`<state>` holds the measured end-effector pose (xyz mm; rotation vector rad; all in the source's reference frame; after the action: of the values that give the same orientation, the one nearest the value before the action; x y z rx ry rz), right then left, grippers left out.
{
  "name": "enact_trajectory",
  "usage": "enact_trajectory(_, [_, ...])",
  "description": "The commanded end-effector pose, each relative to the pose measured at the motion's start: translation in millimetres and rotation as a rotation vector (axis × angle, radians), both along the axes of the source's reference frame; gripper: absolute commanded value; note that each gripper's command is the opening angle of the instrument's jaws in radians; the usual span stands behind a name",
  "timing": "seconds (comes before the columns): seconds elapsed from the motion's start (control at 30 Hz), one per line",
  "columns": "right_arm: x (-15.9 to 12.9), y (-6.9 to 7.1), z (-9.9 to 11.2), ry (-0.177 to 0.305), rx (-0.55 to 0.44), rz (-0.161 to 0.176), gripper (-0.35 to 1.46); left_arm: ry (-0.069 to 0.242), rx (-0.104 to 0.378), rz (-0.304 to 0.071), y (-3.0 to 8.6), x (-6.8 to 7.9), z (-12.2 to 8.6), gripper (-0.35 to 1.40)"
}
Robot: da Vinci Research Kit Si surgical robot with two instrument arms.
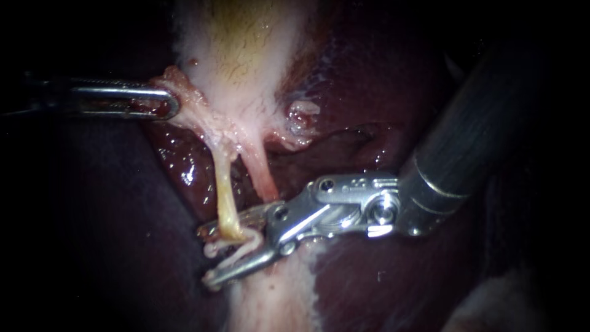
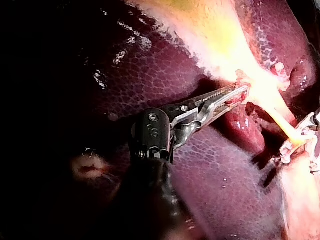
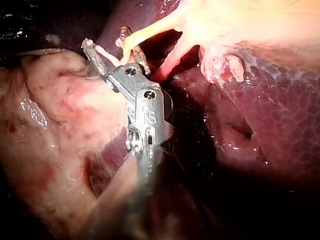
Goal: Clipping second clip left tube
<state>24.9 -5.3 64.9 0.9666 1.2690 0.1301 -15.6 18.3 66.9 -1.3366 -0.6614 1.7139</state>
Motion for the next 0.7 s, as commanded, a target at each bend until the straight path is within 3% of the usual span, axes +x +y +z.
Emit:
enact_trajectory(0.03, [-0.1,0.2,0.0,-0.002,0.000,0.005,0.34,-0.001,0.000,0.000,0.0,0.0,0.0,-0.35])
enact_trajectory(0.4, [-1.2,1.5,0.9,-0.025,-0.001,0.023,-0.06,-0.001,0.000,0.000,0.0,0.0,0.1,-0.35])
enact_trajectory(0.53, [-1.6,1.6,1.0,-0.049,0.033,0.023,-0.35,-0.001,0.000,0.000,0.0,0.0,0.1,-0.35])
enact_trajectory(0.7, [-1.9,1.8,0.7,-0.116,0.056,-0.002,-0.35,-0.001,0.000,0.000,0.0,0.0,0.1,-0.35])
